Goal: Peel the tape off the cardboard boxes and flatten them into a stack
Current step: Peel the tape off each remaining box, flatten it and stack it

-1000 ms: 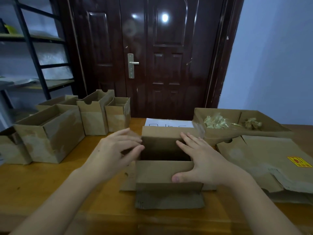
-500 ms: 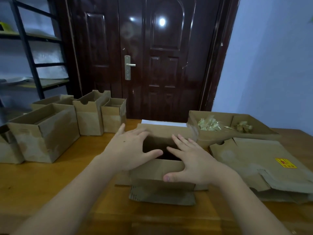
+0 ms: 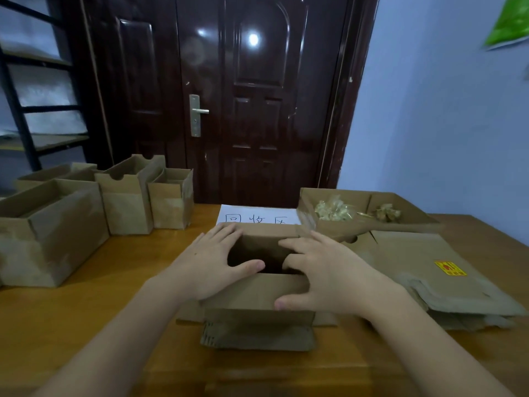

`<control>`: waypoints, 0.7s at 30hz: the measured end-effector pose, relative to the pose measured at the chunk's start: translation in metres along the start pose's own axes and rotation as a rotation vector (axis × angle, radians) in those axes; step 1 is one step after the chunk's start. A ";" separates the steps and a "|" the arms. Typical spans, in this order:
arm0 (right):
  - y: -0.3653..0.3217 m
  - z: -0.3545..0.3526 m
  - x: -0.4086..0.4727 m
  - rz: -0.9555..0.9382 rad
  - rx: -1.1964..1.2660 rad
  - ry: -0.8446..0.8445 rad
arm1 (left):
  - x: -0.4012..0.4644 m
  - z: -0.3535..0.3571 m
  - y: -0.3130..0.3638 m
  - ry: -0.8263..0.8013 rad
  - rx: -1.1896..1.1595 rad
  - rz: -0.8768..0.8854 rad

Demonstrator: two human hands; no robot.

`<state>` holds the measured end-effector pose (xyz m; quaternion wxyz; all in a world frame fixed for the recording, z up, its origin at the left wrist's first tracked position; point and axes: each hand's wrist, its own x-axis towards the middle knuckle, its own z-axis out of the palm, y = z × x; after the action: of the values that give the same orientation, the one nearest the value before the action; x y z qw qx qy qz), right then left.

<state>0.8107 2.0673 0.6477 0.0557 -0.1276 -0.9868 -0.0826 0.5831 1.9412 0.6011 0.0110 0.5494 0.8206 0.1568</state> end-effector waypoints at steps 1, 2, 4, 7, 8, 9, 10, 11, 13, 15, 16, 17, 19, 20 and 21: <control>0.005 -0.002 -0.006 0.018 0.011 0.024 | 0.000 0.000 0.000 -0.001 -0.006 0.002; 0.011 -0.004 -0.012 0.034 0.021 0.043 | -0.001 -0.001 -0.001 -0.004 -0.010 0.002; 0.024 -0.005 -0.023 0.052 0.029 0.070 | -0.001 -0.001 -0.001 -0.013 -0.015 0.000; 0.036 0.006 -0.039 0.058 0.011 0.170 | -0.002 -0.003 0.000 -0.018 -0.029 -0.003; 0.038 0.014 -0.042 0.075 -0.003 0.209 | -0.002 -0.003 0.000 -0.019 -0.038 -0.004; 0.038 0.021 -0.045 0.107 -0.014 0.238 | -0.003 -0.004 0.001 -0.017 -0.049 -0.005; 0.037 0.029 -0.046 0.151 -0.017 0.252 | -0.004 -0.004 0.002 -0.012 -0.063 -0.005; 0.035 0.037 -0.045 0.196 -0.010 0.256 | -0.005 -0.005 0.003 -0.005 -0.075 -0.007; 0.030 0.049 -0.041 0.253 0.010 0.249 | -0.008 -0.007 0.006 -0.004 -0.090 -0.006; 0.025 0.058 -0.036 0.268 0.019 0.256 | -0.013 -0.009 0.008 -0.010 -0.094 0.009; 0.023 0.061 -0.032 0.281 0.048 0.256 | -0.016 -0.010 0.010 -0.014 -0.100 0.022; 0.021 0.064 -0.028 0.303 0.101 0.252 | -0.020 -0.011 0.012 -0.021 -0.111 0.038; 0.014 0.069 -0.021 0.367 0.271 0.227 | -0.028 -0.011 0.017 -0.040 -0.133 0.076; 0.009 0.071 -0.017 0.397 0.368 0.214 | -0.032 -0.010 0.021 -0.046 -0.139 0.093; 0.004 0.074 -0.013 0.422 0.454 0.212 | -0.035 -0.008 0.024 -0.046 -0.144 0.109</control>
<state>0.8179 2.0811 0.5743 0.2011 -0.3045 -0.9204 0.1402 0.6169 1.9154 0.6099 0.0606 0.5943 0.7758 0.2030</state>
